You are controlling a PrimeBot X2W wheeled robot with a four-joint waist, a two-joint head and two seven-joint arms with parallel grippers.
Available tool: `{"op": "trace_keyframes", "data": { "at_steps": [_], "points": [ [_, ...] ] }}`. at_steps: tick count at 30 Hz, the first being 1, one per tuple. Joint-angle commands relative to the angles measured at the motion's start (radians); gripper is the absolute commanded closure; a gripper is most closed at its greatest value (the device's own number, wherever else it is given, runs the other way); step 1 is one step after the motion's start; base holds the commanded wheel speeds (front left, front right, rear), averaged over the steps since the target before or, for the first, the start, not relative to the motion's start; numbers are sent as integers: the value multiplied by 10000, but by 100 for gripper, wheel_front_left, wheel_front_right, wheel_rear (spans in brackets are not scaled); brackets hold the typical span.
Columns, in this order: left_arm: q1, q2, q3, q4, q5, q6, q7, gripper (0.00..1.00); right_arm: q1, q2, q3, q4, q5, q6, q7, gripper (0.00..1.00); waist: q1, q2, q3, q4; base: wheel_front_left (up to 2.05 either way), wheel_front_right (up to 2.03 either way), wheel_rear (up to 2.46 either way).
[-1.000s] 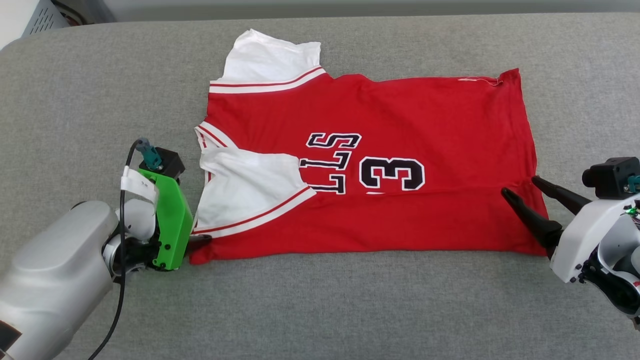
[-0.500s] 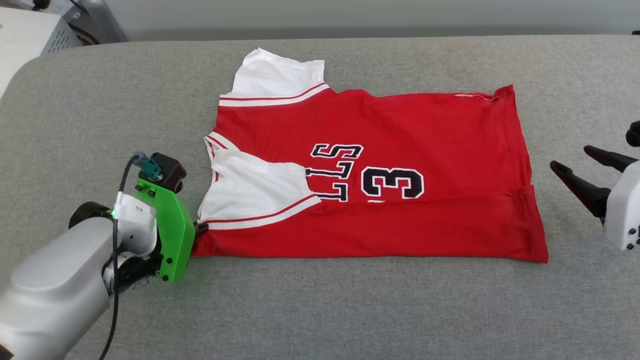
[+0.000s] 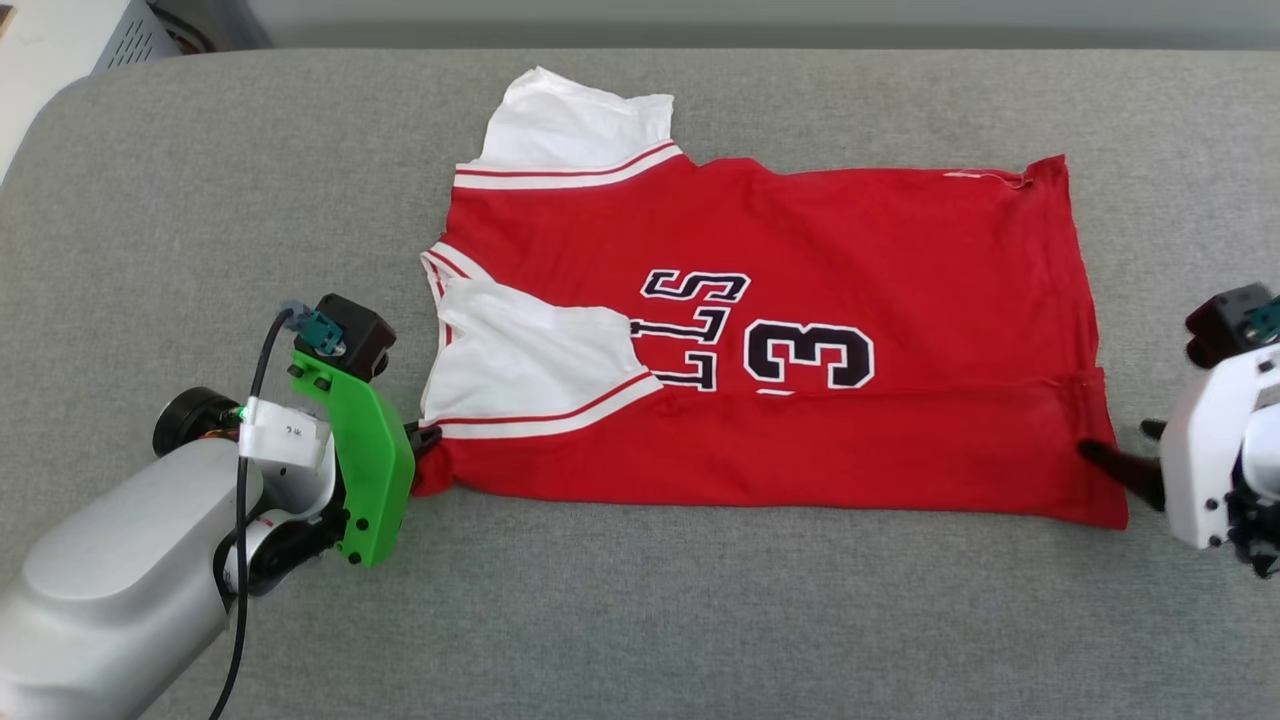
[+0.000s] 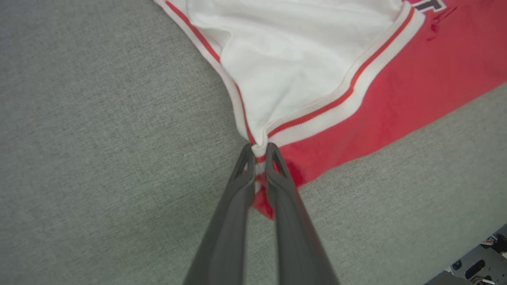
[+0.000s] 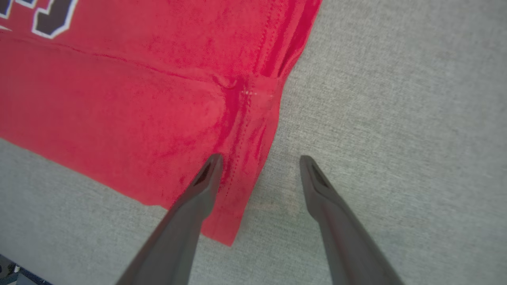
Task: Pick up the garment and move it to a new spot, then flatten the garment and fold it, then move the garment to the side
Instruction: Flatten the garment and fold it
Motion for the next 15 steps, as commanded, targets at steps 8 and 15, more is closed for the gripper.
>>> {"op": "trace_keyframes", "data": {
  "at_steps": [8, 15],
  "points": [
    [242, 139, 33, -87, -65, 159, -129, 100, 604, 933, 574, 1165, -202, -9, 4, 0, 0, 0, 316, 127, 0, 0, 0],
    [699, 242, 37, 186, -314, 130, -357, 100, 625, 1013, 711, 1495, -124, -9, -526, 100, 0, 0, 165, -13, 0, 0, 0]
  ]
}}
